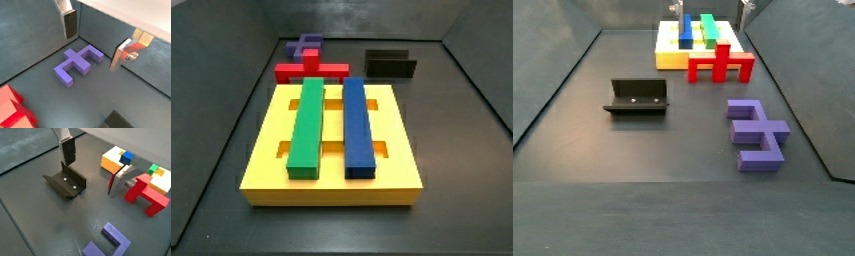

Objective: Pick up the purple object. Move up. Place the purple object on the fixture. Regrasp the purple object. Move to above the board. Insert the purple object.
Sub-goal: Pick up the purple object.

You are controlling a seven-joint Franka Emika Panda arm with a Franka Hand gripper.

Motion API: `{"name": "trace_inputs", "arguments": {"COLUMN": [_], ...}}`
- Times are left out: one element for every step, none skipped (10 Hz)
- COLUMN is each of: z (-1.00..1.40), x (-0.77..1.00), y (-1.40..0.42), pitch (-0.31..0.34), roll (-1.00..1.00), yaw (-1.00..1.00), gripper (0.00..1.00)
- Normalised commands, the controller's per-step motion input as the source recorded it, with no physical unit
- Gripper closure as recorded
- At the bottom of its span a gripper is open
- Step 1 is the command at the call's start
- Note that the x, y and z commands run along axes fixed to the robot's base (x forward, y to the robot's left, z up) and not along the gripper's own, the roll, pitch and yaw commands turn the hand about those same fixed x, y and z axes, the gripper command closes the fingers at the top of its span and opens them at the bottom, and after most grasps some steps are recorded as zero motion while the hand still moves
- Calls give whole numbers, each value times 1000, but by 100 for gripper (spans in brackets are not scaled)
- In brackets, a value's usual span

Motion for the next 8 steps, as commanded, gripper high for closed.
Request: {"name": "trace_inputs", "arguments": {"z": [-294, -306, -300, -277, -277, -277, -277, -277], "x": [-409, -394, -420, -489, -534, -531, -529, -529], "y": [154, 83, 94, 140, 166, 163, 160, 163], "pitch": [-30, -33, -39, -57, -69, -67, -67, -67], "roll": [0, 0, 0, 0, 0, 0, 0, 0], "yaw": [-800, -877, -854, -789, -751, -751, -757, -754], "gripper": [0, 0, 0, 0, 0, 0, 0, 0]}}
